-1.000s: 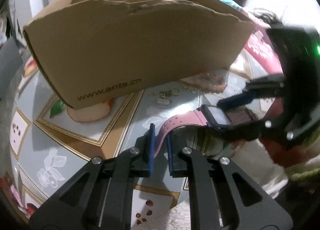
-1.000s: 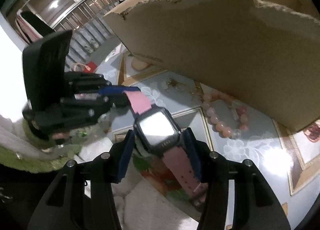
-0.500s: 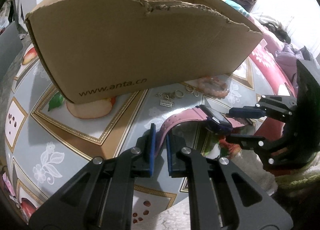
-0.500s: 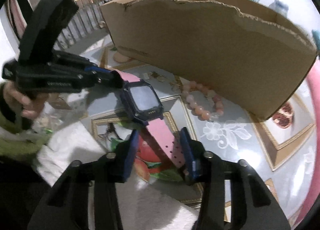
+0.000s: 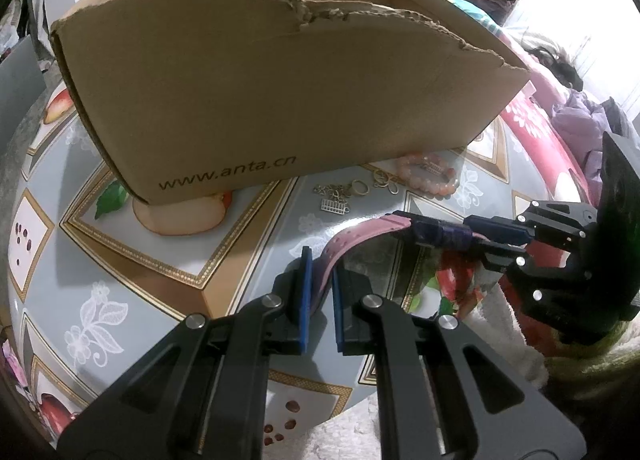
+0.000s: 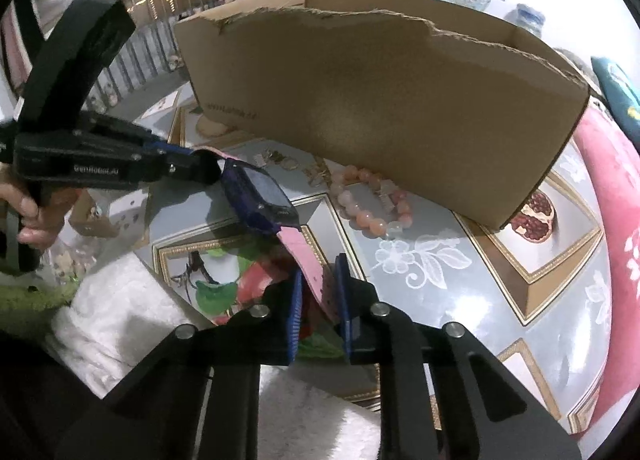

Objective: Organize jewelry
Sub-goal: 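Carry the pink watch into the box and open both grippers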

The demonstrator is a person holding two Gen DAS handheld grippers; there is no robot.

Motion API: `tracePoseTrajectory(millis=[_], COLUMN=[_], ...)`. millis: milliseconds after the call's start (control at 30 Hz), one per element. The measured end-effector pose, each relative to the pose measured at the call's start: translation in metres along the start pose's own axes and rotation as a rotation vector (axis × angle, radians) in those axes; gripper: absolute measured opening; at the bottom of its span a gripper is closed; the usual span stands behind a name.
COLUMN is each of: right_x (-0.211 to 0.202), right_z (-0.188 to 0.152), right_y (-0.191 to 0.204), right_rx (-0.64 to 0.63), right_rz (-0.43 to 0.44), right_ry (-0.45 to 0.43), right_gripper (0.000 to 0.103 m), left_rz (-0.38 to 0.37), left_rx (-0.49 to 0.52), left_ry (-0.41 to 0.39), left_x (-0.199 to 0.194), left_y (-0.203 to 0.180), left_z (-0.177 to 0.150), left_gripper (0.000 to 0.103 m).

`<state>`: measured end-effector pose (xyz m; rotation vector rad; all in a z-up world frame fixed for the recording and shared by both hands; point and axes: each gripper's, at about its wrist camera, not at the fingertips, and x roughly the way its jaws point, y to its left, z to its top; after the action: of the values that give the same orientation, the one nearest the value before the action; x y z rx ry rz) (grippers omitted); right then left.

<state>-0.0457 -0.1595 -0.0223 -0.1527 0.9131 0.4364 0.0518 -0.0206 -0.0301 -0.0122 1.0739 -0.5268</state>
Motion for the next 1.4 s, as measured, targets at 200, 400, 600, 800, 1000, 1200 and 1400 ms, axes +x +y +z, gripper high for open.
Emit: tracePoseTrajectory(millis=[200, 400, 600, 800, 1000, 1200, 1400], right_x=[-0.002, -0.007, -0.026, -0.052, -0.088, -0.101, -0.054], right_z=[0.002, 0.003, 0.003, 0.011, 0.038, 0.092, 0.152], right_y=[0.003, 0.006, 0.007, 0.009, -0.002, -0.025, -0.067], right_rx=[0.018, 0.023, 0.029, 0.046, 0.059, 0.039, 0.070], right_rz=[0.001, -0.010, -0.014, -0.023, -0.013, 0.021, 0.075], right_ry=[-0.014, -0.031, -0.069, -0.129, -0.204, -0.224, -0.048], right_gripper=[0.005, 0.004, 0.004, 0.004, 0.004, 0.004, 0.004], left_rz=[0.034, 0.067, 0.069, 0.052, 0.013, -0.015, -0.072], left_rx=[0.035, 0.086, 0.115, 0.137, 0.168, 0.176, 0.076], left_ry=[-0.013, -0.041, -0.097, -0.165, -0.255, -0.324, -0.206], left_x=[-0.001, -0.008, -0.027, -0.057, -0.095, -0.128, -0.099], left_y=[-0.005, -0.014, -0.025, -0.038, -0.053, -0.053, -0.027], left_z=[-0.002, -0.008, -0.011, -0.010, 0.007, 0.051, 0.111], left_gripper=[0.007, 0.005, 0.003, 0.003, 0.003, 0.003, 0.003])
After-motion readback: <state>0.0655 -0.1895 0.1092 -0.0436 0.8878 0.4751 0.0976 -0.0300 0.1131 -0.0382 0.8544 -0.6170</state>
